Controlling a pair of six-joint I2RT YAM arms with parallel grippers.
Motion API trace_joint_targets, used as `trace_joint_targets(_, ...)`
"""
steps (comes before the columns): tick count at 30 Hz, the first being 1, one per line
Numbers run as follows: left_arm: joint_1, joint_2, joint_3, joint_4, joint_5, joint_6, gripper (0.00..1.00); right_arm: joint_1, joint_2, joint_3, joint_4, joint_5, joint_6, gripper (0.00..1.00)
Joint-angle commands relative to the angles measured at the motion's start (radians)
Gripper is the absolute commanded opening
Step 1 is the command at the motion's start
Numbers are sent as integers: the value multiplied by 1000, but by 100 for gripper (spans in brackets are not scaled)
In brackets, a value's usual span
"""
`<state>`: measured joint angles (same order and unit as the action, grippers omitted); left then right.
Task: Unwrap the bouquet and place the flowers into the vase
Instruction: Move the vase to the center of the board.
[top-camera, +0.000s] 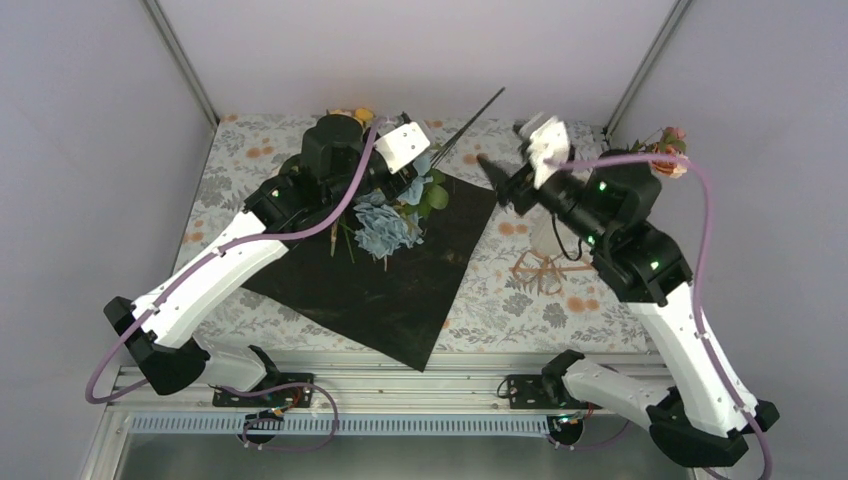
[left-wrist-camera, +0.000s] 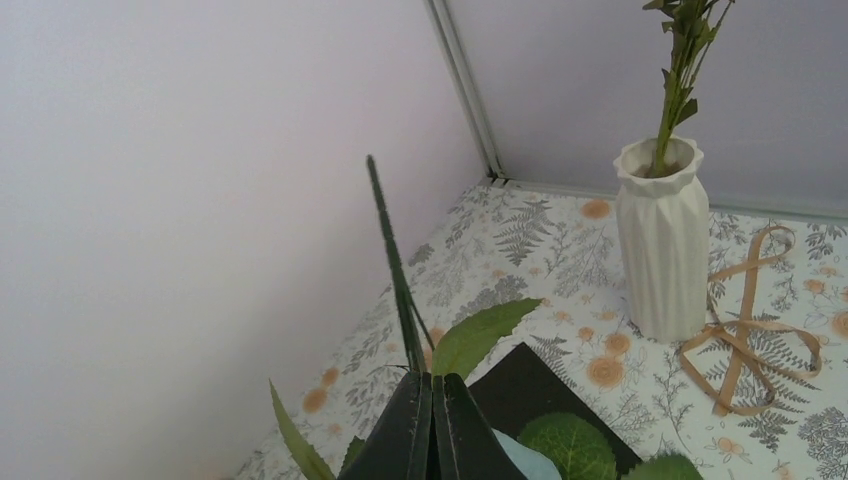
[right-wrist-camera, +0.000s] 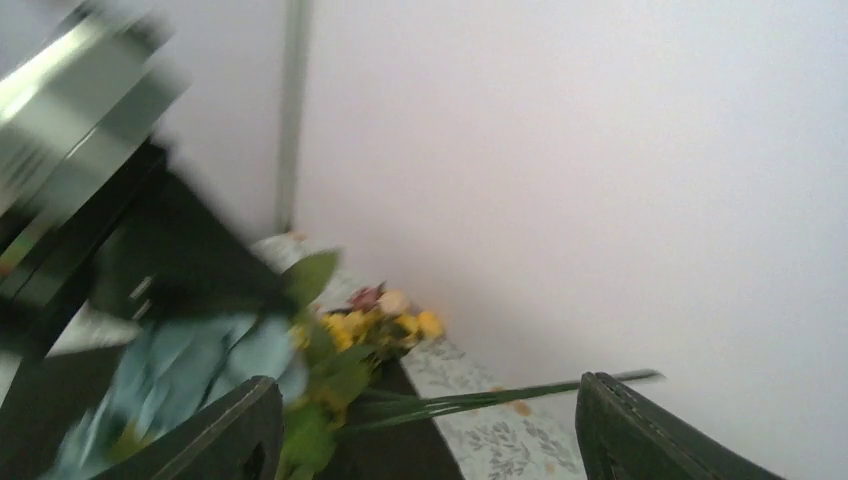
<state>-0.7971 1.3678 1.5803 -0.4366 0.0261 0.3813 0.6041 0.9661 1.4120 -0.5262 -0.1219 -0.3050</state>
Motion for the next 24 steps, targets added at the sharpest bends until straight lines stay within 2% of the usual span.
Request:
trace_joint_targets(1, 3, -36, -16, 26, 3, 10, 2, 9, 105, 168, -169, 368, 355, 71)
trace_joint_targets(4, 2, -59, -39, 28, 13, 23, 2, -1, 186, 269, -309, 578, 465, 66)
trace_joint_targets(9, 2, -79, -45, 3, 31, 27, 2, -72, 291, 358, -490, 657, 612, 52)
trace_joint_targets(17, 2, -122, -95, 0, 54, 22, 2, -291, 393, 320, -567, 516, 637, 46)
trace_joint_targets(21, 2, -141, -118, 5, 78, 18, 2, -416, 425, 265, -533, 419, 602, 43)
trace_joint_targets(24, 2, -152, -126, 5, 80, 19, 2, -487, 458, 240, -525, 342, 594, 38)
